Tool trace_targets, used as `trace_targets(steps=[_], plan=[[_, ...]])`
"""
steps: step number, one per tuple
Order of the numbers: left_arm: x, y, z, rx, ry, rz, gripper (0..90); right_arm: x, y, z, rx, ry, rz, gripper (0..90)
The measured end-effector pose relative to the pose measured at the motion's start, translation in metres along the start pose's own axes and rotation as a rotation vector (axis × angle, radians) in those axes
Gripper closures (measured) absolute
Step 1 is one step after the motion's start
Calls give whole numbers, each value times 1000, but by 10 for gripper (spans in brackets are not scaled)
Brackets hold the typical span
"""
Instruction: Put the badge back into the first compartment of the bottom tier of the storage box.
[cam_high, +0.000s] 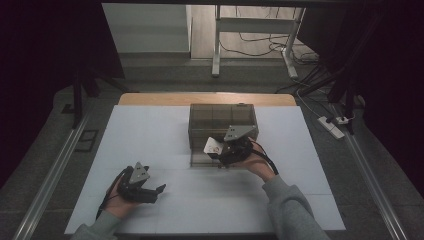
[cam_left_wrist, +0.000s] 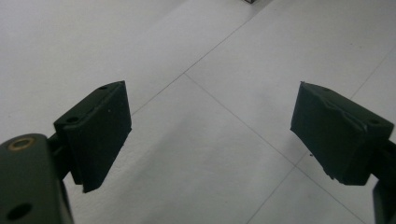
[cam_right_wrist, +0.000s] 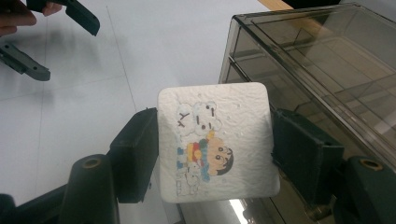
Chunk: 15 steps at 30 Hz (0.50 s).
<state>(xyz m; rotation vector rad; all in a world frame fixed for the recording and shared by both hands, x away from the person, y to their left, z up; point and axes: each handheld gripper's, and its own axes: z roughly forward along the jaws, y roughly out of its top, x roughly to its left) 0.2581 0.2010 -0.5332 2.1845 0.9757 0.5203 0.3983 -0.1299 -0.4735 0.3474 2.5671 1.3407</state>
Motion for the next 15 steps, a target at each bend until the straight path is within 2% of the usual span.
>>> trace_targets(steps=[15], plan=[[0, 0, 0, 1, 1, 0, 124, 1, 3, 15, 4, 10, -6, 325]])
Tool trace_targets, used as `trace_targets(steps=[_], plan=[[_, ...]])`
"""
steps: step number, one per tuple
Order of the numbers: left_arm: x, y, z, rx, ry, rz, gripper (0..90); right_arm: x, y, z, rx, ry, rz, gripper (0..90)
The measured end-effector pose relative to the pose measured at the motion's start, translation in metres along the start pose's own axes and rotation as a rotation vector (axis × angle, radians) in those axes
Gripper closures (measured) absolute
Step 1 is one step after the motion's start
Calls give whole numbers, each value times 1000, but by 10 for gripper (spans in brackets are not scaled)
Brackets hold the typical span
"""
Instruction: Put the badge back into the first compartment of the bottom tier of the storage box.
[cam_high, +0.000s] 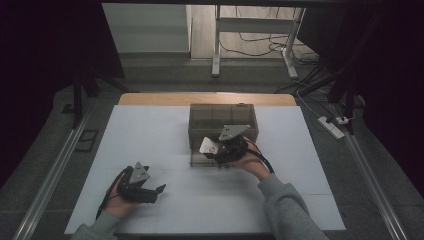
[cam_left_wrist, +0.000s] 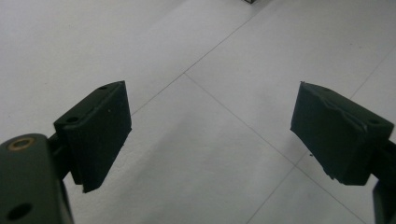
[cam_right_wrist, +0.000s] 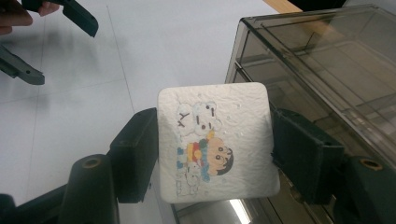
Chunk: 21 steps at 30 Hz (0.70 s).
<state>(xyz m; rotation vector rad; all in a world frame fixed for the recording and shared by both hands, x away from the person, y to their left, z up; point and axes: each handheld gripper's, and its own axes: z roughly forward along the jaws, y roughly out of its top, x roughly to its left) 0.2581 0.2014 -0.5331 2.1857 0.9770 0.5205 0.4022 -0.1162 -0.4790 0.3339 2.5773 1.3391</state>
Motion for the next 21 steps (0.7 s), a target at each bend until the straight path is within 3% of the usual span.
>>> trace_targets(steps=[21], plan=[[1, 0, 0, -2, -1, -2, 124, 1, 1, 22, 42, 15, -13, 323]])
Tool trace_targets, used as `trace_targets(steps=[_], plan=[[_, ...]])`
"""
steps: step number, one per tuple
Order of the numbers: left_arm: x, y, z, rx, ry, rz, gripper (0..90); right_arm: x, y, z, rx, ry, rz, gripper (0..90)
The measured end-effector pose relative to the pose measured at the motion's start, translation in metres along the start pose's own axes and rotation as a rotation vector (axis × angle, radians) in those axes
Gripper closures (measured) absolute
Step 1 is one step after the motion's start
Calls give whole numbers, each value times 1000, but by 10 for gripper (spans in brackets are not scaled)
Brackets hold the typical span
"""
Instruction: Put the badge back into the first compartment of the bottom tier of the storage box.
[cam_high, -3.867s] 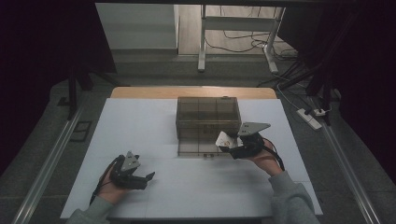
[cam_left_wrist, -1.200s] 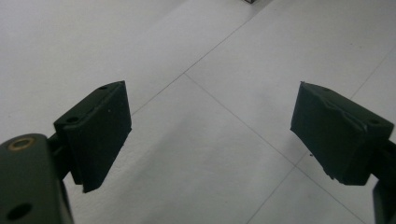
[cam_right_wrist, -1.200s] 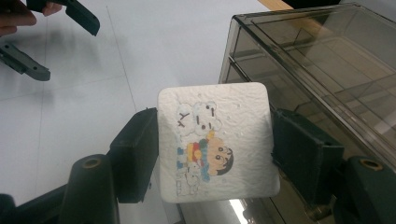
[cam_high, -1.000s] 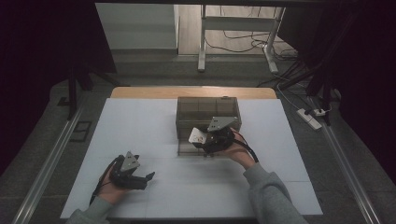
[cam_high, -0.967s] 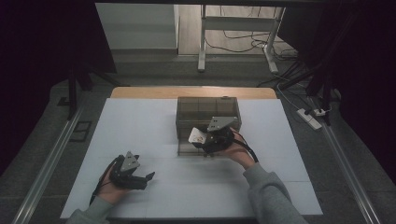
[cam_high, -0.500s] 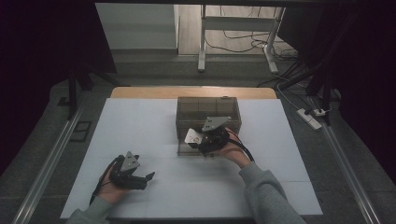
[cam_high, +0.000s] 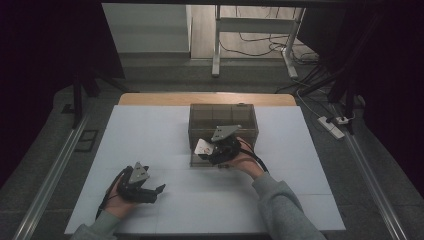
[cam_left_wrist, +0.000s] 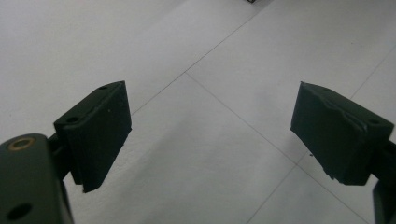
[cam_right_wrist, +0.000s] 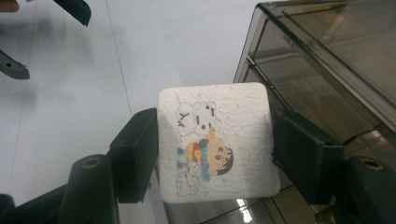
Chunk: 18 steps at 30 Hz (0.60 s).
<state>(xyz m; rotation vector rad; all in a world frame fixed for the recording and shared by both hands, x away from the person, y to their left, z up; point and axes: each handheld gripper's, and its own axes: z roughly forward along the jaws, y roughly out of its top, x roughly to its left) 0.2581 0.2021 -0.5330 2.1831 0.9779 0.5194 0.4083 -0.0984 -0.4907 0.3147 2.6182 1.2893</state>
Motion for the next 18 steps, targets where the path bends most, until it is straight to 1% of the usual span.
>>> trace_targets(steps=[5, 7, 10, 18], plan=[[0, 0, 0, 1, -1, 2, 124, 0, -1, 2, 7, 2, -3, 321], [0, 0, 0, 0, 0, 0, 124, 1, -1, 2, 11, 6, 0, 305], [0, 0, 0, 1, -1, 2, 124, 0, -1, 1, 7, 1, 2, 284], [0, 0, 0, 0, 0, 0, 125, 1, 0, -3, -5, -2, 6, 282]])
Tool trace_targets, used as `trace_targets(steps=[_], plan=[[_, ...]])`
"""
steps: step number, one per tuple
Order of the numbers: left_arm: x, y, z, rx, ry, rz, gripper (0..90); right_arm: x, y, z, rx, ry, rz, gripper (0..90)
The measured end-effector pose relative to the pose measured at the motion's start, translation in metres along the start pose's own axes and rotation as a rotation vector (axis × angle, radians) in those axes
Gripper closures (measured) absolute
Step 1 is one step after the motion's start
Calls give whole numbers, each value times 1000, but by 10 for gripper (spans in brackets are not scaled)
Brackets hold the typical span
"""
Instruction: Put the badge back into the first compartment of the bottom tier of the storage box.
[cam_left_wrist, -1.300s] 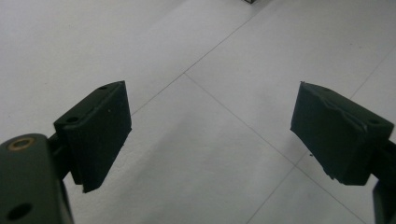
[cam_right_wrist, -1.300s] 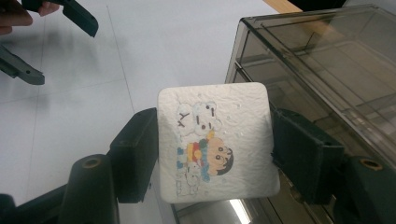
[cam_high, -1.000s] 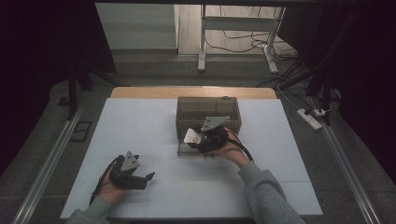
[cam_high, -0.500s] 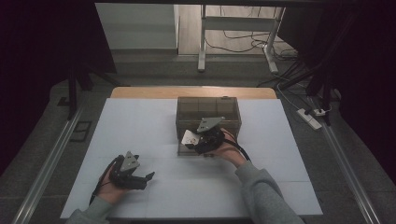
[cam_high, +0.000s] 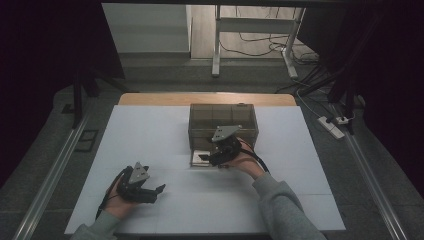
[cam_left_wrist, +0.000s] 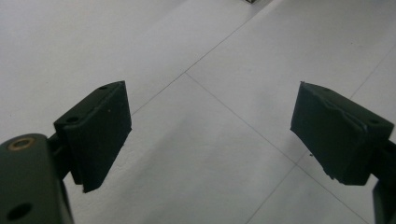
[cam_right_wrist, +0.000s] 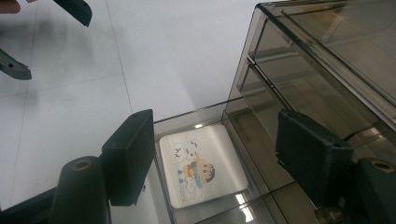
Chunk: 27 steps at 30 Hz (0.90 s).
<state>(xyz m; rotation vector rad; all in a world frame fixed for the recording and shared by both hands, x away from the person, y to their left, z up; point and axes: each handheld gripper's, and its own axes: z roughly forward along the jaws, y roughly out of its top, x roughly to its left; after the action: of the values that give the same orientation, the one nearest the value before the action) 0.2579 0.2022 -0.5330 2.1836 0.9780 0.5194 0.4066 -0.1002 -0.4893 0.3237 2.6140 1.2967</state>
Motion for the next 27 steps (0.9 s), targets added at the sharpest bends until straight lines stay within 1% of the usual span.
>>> trace_targets(steps=[6, 16, 19, 23, 27], plan=[[0, 0, -1, -2, 0, 0, 124, 1, -1, -6, -3, -11, 5, 285], [0, 0, -1, -6, 0, 1, 125, 4, -10, -26, -25, -55, 33, 298], [0, 0, -1, -5, 0, 1, 125, 4, -14, -33, -24, -73, 38, 301], [-1, 0, -1, -3, 3, 1, 124, 4, -18, -42, -31, -99, 58, 302], [-1, 0, -1, -2, 5, -2, 123, 7, -24, -54, -50, -128, 78, 303]])
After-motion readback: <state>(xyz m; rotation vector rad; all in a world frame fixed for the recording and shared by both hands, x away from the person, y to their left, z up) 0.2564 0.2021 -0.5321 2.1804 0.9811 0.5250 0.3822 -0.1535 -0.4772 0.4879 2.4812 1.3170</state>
